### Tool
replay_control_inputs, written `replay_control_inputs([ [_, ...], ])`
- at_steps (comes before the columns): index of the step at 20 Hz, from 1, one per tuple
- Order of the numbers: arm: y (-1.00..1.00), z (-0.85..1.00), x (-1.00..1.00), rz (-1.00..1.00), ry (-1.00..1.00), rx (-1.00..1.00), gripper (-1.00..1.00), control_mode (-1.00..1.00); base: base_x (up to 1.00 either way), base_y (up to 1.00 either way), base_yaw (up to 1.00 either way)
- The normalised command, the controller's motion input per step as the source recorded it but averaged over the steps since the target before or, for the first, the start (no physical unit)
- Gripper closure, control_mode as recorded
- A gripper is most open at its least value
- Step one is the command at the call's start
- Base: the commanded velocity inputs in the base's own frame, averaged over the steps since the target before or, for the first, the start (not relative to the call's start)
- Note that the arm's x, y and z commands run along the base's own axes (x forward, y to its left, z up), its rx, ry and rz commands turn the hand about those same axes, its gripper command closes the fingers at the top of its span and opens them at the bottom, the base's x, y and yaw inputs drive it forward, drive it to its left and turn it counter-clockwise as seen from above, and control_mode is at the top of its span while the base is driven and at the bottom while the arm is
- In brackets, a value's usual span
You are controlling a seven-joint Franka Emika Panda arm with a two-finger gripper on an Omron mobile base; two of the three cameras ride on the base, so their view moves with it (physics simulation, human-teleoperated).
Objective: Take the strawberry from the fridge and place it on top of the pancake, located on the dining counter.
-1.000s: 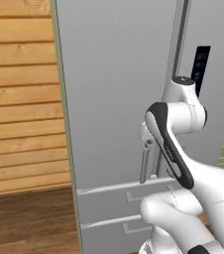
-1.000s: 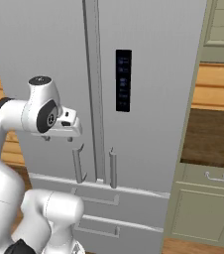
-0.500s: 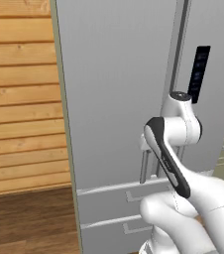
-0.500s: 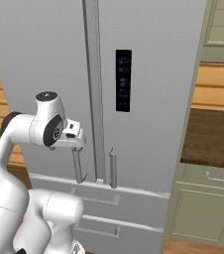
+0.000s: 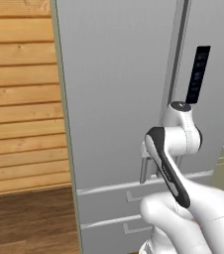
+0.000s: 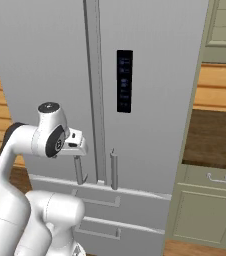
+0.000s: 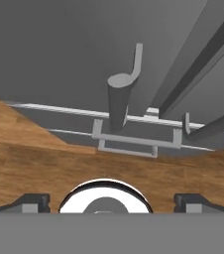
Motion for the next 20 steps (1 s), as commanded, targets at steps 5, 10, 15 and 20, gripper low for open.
replay_control_inputs([
  [5,-0.2,-0.24,-0.03,0.0,0.0,0.0,-1.0,-1.0,0.0,0.0,0.0],
  [10,-0.22,-0.23,-0.17,0.0,0.0,0.0,-1.0,-1.0,0.0,0.0,0.0],
  [15,-0.03,-0.02,-0.05,0.0,0.0,0.0,-1.0,1.0,-0.44,-0.08,0.0],
  [20,0.0,0.0,0.0,0.0,0.0,0.0,-1.0,1.0,-0.69,-0.06,0.0],
])
